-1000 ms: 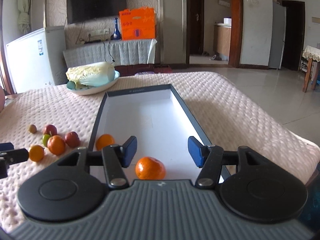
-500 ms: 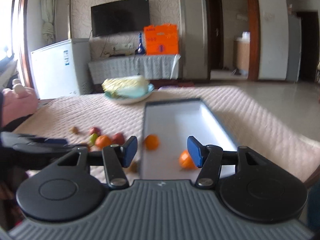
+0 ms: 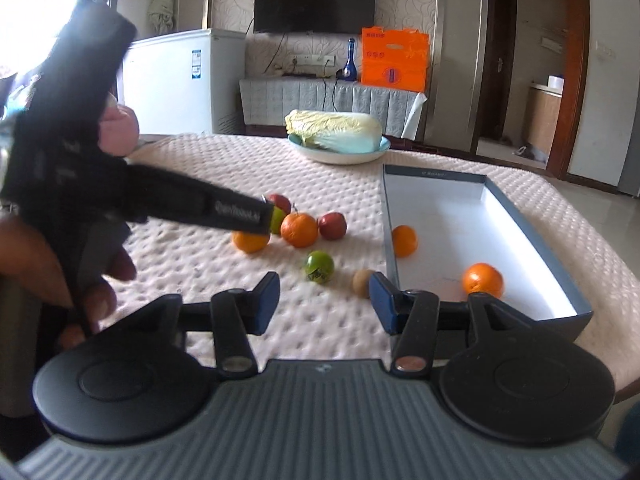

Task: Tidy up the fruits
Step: 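Close the right gripper on a green tomato while the left gripper returns to the fruits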

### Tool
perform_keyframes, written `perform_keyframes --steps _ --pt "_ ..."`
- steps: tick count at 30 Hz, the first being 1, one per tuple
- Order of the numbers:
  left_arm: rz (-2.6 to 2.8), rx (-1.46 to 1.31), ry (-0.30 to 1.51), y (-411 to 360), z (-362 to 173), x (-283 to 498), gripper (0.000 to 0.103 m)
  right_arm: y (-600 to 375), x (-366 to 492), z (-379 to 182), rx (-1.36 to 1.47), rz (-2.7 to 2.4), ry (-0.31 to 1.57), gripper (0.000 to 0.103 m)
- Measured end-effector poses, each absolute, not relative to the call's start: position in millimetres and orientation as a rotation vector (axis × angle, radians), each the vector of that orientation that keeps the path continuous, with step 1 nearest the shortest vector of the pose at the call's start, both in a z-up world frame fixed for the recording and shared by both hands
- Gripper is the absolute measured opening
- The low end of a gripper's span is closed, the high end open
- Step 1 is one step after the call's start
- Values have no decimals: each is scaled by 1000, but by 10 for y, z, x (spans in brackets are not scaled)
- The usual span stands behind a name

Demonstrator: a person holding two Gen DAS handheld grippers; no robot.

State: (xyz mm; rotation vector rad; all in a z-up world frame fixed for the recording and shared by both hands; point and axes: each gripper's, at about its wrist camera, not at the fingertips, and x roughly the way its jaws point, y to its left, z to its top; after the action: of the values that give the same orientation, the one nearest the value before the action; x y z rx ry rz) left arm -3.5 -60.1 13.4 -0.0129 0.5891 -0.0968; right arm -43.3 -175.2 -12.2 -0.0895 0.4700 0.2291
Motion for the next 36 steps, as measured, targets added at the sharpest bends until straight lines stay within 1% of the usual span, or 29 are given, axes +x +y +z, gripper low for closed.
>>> perform_keyframes --steps 8,9,11,16,29,33,36 --pt "-91 -20 581 -425 174 -68 61 -1751 -279 -249 -27 174 523 48" --pt "-92 -18 580 -411 177 -74 61 -1734 -266 -266 -28 174 524 47" --pt "-90 -20 581 -376 181 -84 61 -1684 -258 -287 -36 173 517 42" --pt "-97 -30 580 -311 194 -120 61 -1588 -198 -308 -51 169 489 42" --pt "-87 -27 591 -134 145 -103 63 -1439 199 -444 -20 147 532 42" --pt "-84 -28 603 -85 105 -74 63 -1418 321 -489 -11 143 567 40" --pt "-89 -21 615 -88 66 -36 63 -1351 367 -515 -45 142 580 35"
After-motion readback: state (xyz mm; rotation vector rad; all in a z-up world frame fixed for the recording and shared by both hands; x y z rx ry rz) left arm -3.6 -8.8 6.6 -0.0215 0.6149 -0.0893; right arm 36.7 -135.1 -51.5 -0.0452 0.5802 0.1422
